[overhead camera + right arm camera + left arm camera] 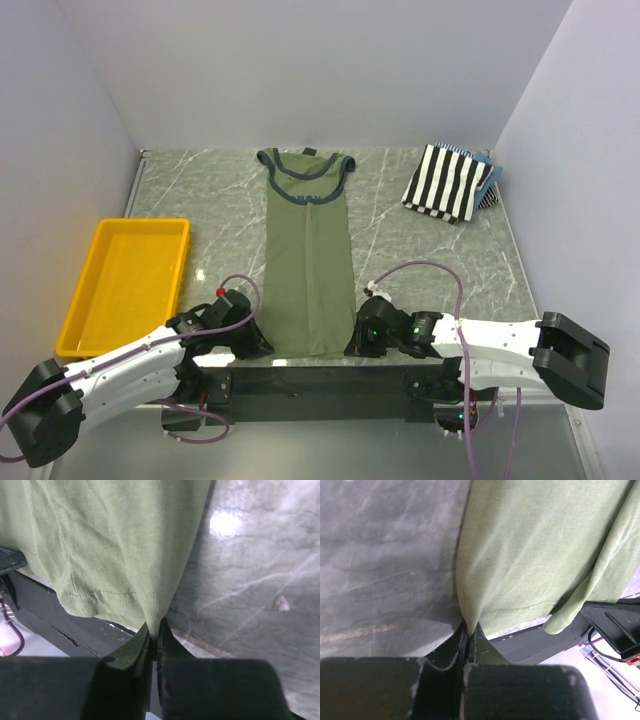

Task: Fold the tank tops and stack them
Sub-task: Fold the tank top

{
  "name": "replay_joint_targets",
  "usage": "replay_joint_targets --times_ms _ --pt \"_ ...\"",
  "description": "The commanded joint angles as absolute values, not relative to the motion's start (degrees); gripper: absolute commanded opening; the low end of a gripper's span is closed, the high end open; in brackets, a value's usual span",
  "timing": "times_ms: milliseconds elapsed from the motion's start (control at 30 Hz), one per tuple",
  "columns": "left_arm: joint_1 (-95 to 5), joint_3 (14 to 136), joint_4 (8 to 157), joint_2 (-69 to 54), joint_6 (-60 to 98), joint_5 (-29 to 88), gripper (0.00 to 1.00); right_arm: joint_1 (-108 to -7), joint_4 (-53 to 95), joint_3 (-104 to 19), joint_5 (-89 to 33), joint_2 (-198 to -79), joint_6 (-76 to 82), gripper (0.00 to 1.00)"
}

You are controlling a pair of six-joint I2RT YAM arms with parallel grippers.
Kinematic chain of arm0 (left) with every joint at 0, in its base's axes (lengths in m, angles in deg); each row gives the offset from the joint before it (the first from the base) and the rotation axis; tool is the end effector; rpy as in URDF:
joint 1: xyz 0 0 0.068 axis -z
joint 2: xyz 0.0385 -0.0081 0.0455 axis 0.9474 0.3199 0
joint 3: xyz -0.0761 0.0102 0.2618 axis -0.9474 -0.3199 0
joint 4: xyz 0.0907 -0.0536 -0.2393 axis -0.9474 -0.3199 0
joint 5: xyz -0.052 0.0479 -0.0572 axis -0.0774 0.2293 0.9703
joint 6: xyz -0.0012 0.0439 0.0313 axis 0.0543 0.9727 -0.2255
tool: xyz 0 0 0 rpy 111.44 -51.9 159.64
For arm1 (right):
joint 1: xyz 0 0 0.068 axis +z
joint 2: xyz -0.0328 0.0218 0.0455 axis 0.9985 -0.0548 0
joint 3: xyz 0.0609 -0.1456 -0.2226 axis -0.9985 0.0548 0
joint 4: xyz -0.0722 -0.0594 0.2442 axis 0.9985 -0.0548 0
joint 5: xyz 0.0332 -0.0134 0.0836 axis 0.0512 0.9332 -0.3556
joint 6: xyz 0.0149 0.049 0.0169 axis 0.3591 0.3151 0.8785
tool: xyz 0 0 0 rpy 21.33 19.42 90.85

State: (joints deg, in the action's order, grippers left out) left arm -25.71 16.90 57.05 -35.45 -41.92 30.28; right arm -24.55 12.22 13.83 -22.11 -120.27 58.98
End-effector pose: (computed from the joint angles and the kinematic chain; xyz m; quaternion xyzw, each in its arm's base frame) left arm 0.0929 -0.1031 0.1329 -0.2029 0.9333 -0.2848 0.0817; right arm 0.0848 0.1646 0.1367 -0.0004 0.9474 0.2921 0.1310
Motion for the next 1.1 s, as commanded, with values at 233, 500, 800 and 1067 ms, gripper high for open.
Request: replay_joint_targets --times_ms 233,500,800,1067 --pt "-15.30 16.94 47.21 -40.59 -50.41 30.32 0.01 -13.76 -0.99 9.48 -17.68 -118.02 64.63 0.00" --pt "-0.95 22.30 40.27 -40.59 -60.26 26.19 0.01 -1.88 -5.74 4.91 -15.21 -117.22 73.77 0.00" --pt "1.00 27.92 35.77 -44.45 -61.42 19.07 0.01 -3.43 -11.98 -1.59 -9.50 -117.23 71.08 0.00" --pt "-20.70 33.19 43.94 -36.83 -42.11 20.74 0.00 -15.57 -11.55 -8.18 -5.63 -118.63 59.30 0.00"
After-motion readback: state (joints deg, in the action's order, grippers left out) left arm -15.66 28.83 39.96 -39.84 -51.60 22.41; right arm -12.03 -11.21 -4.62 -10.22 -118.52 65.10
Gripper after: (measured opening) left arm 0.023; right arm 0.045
